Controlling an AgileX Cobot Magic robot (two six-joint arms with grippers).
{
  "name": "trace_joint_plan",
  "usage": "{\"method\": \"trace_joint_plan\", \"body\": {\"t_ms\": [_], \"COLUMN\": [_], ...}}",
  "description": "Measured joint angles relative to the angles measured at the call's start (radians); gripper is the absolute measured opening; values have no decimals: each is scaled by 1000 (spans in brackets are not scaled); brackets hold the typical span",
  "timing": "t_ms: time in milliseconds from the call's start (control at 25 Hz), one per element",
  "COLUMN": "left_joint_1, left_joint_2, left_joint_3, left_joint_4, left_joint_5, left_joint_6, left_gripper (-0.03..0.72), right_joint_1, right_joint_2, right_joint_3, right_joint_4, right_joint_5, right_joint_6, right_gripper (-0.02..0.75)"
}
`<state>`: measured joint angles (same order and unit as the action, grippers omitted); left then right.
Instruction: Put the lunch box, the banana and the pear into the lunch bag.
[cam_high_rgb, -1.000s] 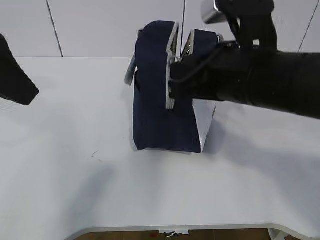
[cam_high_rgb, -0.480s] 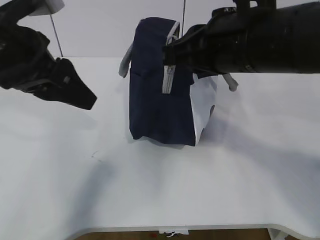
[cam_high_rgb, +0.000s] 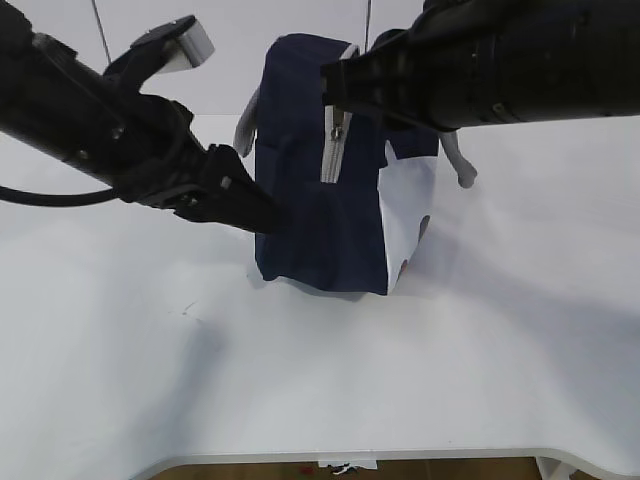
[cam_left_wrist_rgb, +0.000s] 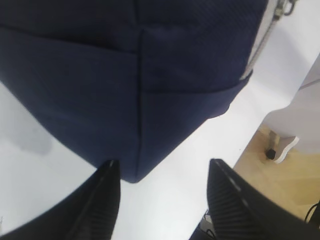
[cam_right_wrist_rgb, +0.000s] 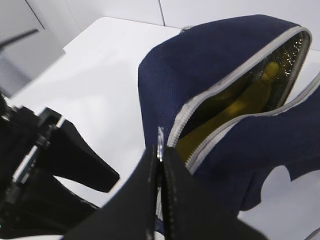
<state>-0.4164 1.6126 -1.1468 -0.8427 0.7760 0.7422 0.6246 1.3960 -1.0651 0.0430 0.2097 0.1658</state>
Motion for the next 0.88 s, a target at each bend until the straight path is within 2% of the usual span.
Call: {"method": "trace_joint_plan", "body": {"t_ms": [200, 360, 440, 520, 560, 600, 640, 720, 880], "left_joint_1": [-48, -61, -63, -63, -63, -63, -63, -63, -64], "left_joint_2": [44, 61, 90, 101, 101, 103, 103, 105, 105], "left_joint_3": [0, 0, 0, 0, 0, 0, 0, 0, 0], "left_joint_4": [-10, -18, -22, -26, -26, -19, -13, 18, 108], "left_joint_5": [-76, -110, -137, -142, -144, -143, -146, -146, -134], "left_joint_6": [20, 29, 33, 35, 35, 37, 41, 41, 43], "left_gripper": [422, 414, 372, 276, 276, 106, 106, 10, -3], "right_joint_1": [0, 0, 0, 0, 0, 0, 0, 0, 0], "right_joint_2": [0, 0, 0, 0, 0, 0, 0, 0, 0], "right_joint_3": [0, 0, 0, 0, -1, -1, -1, -1, -2], "right_joint_4": [10, 33, 38, 42, 42, 44, 44, 47, 49], "right_joint_5": [0, 0, 5, 7, 7, 7, 7, 7, 7], "right_joint_6": [0, 0, 0, 0, 0, 0, 0, 0, 0], "right_gripper": [1, 1, 1, 1, 1, 1, 1, 1, 1]}}
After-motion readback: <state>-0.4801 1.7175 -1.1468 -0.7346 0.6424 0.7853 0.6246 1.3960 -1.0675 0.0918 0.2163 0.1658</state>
